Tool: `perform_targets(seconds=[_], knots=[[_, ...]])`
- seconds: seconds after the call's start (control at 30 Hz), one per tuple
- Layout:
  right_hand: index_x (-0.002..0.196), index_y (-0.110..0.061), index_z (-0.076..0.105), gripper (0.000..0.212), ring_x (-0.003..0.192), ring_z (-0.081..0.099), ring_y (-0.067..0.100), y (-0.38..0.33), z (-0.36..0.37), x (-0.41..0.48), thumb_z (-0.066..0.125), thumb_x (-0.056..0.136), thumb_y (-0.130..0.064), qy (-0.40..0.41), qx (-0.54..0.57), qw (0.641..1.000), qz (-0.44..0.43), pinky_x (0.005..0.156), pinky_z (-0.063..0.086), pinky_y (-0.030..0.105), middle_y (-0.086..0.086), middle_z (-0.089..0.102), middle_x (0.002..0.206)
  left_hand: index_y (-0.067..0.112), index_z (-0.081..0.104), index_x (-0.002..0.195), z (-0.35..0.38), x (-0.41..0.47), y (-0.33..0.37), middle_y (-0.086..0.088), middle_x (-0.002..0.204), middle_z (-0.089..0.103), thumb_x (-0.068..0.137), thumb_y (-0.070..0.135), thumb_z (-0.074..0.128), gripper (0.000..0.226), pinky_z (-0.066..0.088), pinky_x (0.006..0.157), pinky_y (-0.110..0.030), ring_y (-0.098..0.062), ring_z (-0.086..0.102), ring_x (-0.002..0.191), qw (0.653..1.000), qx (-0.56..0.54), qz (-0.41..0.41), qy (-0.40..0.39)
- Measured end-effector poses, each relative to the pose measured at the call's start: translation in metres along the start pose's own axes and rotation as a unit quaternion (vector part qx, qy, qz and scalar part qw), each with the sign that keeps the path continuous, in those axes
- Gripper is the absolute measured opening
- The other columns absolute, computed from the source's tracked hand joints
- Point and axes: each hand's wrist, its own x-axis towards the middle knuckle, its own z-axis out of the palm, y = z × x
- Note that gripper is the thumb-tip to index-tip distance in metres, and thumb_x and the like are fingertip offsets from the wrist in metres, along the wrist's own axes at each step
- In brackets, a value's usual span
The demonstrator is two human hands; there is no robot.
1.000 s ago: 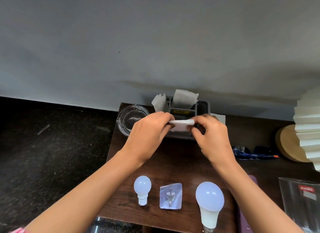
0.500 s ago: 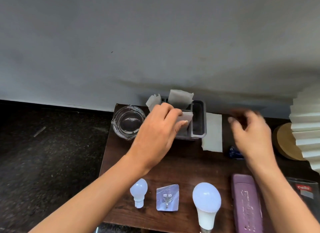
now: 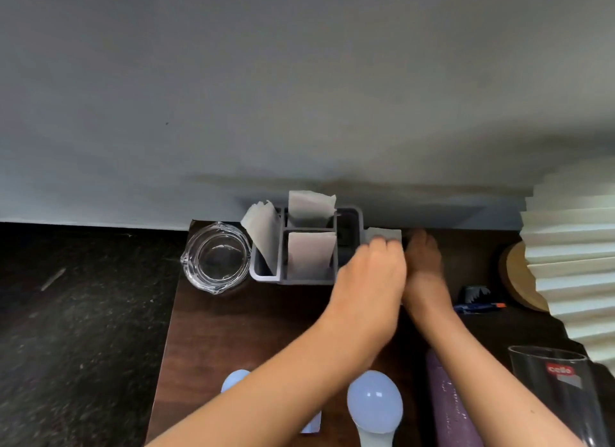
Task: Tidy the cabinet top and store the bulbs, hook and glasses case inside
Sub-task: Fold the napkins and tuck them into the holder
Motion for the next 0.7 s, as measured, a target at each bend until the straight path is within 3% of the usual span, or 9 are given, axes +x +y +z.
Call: perform_targets(seconds=[0.13,0.23,0.3,0.4,0.47,0.5,0.57,0.63,0.7], knots=[[0.111,0.0,0.043,0.032,0.108,0.053,0.039,-0.001,0.004,0.001,0.056,0.082,-0.002,0.019,0.1,0.994,0.036,0.074,0.041,0.034,0.025,0.054,0.118,0.007,0.045,0.115,0.005,0.01,-0.011,-0.013,0.12,0.05,0.088,-0.001,0.049,0.028,0.034,0.066,-0.034,-0.033,0.052,0.107,0.998,-0.041,-0.009,0.041],[0.109,-0.005,0.049,0.029,0.09,0.059,0.029,0.003,0.001,0.001,0.06,0.082,-0.007,0.028,0.151,0.988,0.031,0.066,0.04,0.026,0.017,0.061,0.103,0.007,0.048,0.114,0.008,0.017,-0.015,-0.016,0.117,0.055,0.088,0.003,0.05,0.026,0.048,0.078,-0.044,-0.037,0.054,0.106,0.993,-0.098,-0.015,0.061],[0.107,-0.008,0.055,0.029,0.082,0.056,0.021,0.006,-0.007,-0.001,0.065,0.079,-0.01,0.049,0.201,0.978,0.002,0.061,0.041,0.023,0.008,0.061,0.093,0.009,0.047,0.116,0.006,0.023,-0.019,-0.018,0.116,0.056,0.089,0.009,0.049,0.027,0.048,0.083,-0.048,-0.038,0.054,0.106,0.985,-0.153,-0.027,0.079],[0.102,-0.01,0.061,0.026,0.087,0.062,0.026,0.008,-0.025,-0.006,0.068,0.076,-0.009,0.054,0.315,0.947,-0.029,0.069,0.049,0.032,0.012,0.065,0.096,0.009,0.05,0.117,0.001,0.033,-0.025,-0.018,0.107,0.063,0.089,0.016,0.054,0.029,0.049,0.079,-0.034,-0.032,0.062,0.095,0.971,-0.218,-0.043,0.092],[0.09,-0.017,0.063,0.021,0.088,0.065,0.029,0.004,-0.039,-0.011,0.071,0.074,-0.006,0.044,0.384,0.921,-0.051,0.077,0.053,0.041,0.012,0.067,0.094,0.009,0.053,0.116,-0.002,0.039,-0.028,-0.011,0.082,0.067,0.088,0.018,0.058,0.03,0.043,0.059,-0.016,-0.016,0.065,0.071,0.955,-0.278,-0.063,0.08],[0.084,-0.02,0.063,0.021,0.086,0.066,0.027,0.002,-0.045,-0.015,0.071,0.073,-0.005,0.034,0.416,0.907,-0.062,0.077,0.054,0.04,0.009,0.068,0.091,0.009,0.054,0.116,-0.005,0.042,-0.029,-0.006,0.071,0.065,0.088,0.018,0.059,0.03,0.041,0.051,-0.014,-0.008,0.061,0.058,0.942,-0.322,-0.074,0.065],[0.079,-0.024,0.063,0.022,0.08,0.067,0.018,-0.005,-0.054,-0.021,0.072,0.071,-0.005,0.011,0.463,0.882,-0.085,0.07,0.056,0.032,0.002,0.069,0.086,0.009,0.059,0.107,-0.011,0.045,-0.034,-0.003,0.063,0.061,0.087,0.015,0.06,0.021,0.041,0.048,-0.015,-0.004,0.055,0.046,0.914,-0.395,-0.075,0.047],[0.081,-0.025,0.062,0.023,0.081,0.067,0.014,-0.011,-0.06,-0.024,0.072,0.072,-0.007,0.004,0.471,0.876,-0.101,0.069,0.056,0.028,-0.001,0.068,0.087,0.016,0.061,0.084,-0.019,0.047,-0.039,-0.003,0.057,0.059,0.086,0.011,0.061,0.005,0.04,0.048,-0.017,-0.006,0.054,0.045,0.902,-0.424,-0.053,0.053],[0.078,-0.029,0.061,0.022,0.085,0.067,0.016,-0.016,-0.065,-0.028,0.071,0.073,-0.01,0.015,0.453,0.884,-0.115,0.074,0.055,0.033,-0.004,0.068,0.087,0.023,0.056,0.071,-0.029,0.049,-0.045,-0.003,0.056,0.058,0.085,0.005,0.06,0.023,0.038,0.045,-0.013,-0.004,0.054,0.044,0.896,-0.438,-0.029,0.067]])
